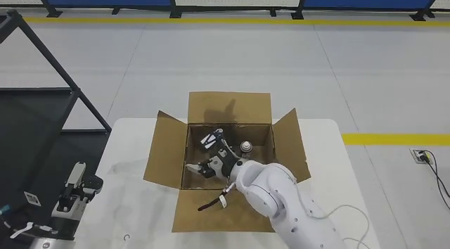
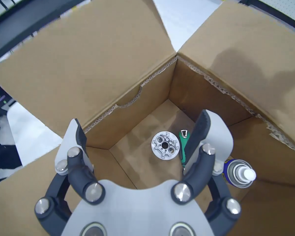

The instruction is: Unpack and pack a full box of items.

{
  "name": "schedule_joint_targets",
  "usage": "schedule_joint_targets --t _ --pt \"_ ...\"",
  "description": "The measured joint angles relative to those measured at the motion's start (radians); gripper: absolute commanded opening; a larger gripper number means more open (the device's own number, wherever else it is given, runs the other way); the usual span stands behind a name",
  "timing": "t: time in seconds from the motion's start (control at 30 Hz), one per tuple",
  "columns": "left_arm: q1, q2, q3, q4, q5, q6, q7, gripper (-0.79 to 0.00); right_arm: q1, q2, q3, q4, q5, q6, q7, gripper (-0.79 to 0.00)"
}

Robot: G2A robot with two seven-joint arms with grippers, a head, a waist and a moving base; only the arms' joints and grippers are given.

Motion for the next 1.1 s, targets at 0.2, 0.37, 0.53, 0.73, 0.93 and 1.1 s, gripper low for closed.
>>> schedule_joint_targets --t 0.2,0.37,0.53,0.73,0.93,1.1 --pt "0.0 0.0 0.0 0.0 0.0 0.0 0.0 0.0 -0.011 0.001 0.01 -0.007 -0.01 0.026 -0.003 0.0" --pt "0.0 0.0 0.0 0.0 0.0 0.0 0.0 0.0 -0.011 0.001 0.01 -0.007 -0.009 0.026 -0.003 0.0" --pt "-0.001 0.001 0.003 -0.001 0.011 -0.003 -0.005 0.0 -0.029 0.003 0.029 -0.024 0.033 -0.007 -0.026 0.0" --pt "-0.036 0.017 0.014 0.01 0.109 -0.077 -0.146 0.0 -0.1 0.023 0.126 -0.196 0.102 -0.057 -0.009 0.0" --pt "-0.107 0.035 0.03 0.039 0.155 -0.112 -0.302 0.0 -0.218 0.049 0.273 -0.424 0.171 -0.043 0.029 0.0" --pt "-0.15 0.048 0.054 0.077 0.182 -0.146 -0.399 0.0 -0.322 0.069 0.432 -0.616 0.276 0.0 0.105 0.0"
